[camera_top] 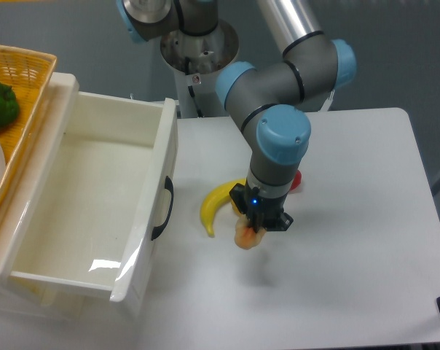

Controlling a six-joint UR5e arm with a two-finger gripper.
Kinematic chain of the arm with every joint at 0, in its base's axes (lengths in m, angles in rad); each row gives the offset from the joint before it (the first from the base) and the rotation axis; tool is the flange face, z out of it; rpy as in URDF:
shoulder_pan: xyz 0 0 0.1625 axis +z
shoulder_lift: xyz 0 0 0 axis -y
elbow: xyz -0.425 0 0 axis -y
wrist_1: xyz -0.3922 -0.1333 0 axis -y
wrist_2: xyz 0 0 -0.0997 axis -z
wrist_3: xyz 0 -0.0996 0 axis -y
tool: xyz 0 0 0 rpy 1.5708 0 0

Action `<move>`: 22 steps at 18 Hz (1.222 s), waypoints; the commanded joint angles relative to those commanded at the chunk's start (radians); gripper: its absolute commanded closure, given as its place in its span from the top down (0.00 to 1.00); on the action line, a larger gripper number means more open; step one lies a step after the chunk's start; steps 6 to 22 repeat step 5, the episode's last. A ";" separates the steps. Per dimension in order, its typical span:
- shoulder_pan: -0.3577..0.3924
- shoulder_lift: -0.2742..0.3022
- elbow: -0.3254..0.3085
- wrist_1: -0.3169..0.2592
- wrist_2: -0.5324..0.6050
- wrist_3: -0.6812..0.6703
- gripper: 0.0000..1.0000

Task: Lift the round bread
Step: 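Lift the held bread up off the table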

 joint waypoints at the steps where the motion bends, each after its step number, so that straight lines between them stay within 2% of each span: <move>1: 0.005 0.011 -0.002 -0.006 0.000 0.009 0.05; 22: 0.015 0.017 -0.005 -0.017 -0.002 0.031 0.05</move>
